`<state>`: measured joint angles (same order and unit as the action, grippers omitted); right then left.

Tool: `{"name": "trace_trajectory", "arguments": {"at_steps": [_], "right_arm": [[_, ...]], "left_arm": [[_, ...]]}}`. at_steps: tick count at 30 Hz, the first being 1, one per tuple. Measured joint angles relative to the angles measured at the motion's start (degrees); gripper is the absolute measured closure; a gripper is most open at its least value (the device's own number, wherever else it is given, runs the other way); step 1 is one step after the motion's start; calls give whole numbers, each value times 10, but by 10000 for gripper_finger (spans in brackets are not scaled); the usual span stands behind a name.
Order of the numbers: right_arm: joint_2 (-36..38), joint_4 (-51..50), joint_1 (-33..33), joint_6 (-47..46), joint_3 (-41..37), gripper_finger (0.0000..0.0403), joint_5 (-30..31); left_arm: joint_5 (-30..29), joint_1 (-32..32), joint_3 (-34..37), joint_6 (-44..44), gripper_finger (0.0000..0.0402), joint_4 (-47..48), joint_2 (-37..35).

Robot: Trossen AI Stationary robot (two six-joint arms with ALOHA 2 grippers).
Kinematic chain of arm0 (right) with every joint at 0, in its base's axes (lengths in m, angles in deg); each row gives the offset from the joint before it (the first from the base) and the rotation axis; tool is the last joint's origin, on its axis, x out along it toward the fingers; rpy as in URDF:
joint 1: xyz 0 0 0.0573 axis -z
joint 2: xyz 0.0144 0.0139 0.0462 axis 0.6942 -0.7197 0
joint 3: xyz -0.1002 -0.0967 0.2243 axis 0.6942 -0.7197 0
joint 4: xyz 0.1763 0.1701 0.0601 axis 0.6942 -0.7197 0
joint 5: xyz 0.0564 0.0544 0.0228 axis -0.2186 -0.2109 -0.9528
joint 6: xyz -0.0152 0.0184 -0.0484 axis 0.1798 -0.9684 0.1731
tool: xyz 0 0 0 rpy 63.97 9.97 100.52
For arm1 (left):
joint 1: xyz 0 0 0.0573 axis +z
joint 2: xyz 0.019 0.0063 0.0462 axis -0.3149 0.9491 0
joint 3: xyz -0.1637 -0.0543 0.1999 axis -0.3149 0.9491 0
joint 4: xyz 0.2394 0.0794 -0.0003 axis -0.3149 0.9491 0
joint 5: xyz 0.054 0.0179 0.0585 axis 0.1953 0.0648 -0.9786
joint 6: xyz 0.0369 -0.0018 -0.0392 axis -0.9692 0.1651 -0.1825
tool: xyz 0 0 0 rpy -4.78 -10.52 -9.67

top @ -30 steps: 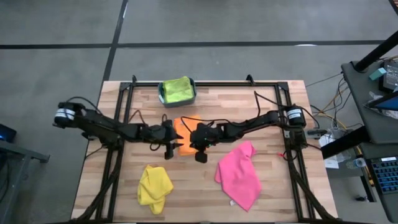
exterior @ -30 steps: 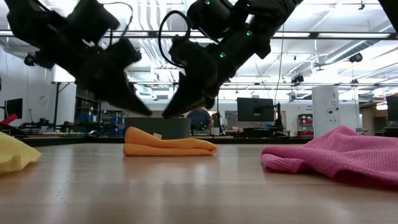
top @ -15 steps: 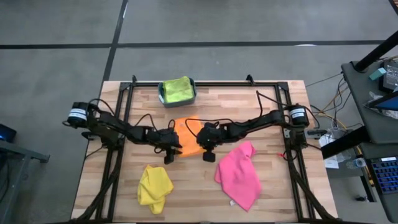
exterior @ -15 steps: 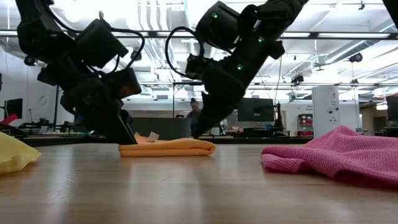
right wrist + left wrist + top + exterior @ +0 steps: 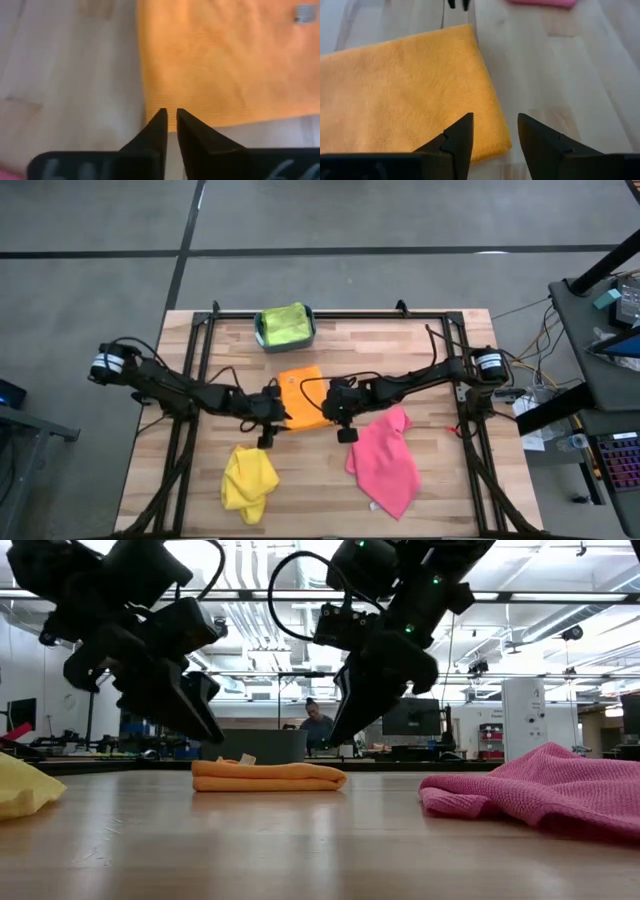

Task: Fold microfiber towels
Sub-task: Fold the orange towel

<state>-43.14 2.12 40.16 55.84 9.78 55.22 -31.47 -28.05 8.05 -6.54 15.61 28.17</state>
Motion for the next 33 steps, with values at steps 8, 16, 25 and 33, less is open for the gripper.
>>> {"name": "trace_trajectory", "arguments": {"at_steps": [8, 16, 25, 33], "right_arm": [[-9, 14, -23, 25, -4, 272, 30], [-27, 32, -29, 25, -27, 239, 74], [-43, 118, -29, 21, -61, 250, 76], [-43, 119, -30, 21, -64, 303, 76]], "left_arm": [[-144, -53, -18, -32, 192, 50, 38], [-151, -77, -24, -59, 169, 44, 62], [-172, -79, -29, -56, 169, -9, 120], [-186, -80, -33, -56, 218, -22, 143]]}}
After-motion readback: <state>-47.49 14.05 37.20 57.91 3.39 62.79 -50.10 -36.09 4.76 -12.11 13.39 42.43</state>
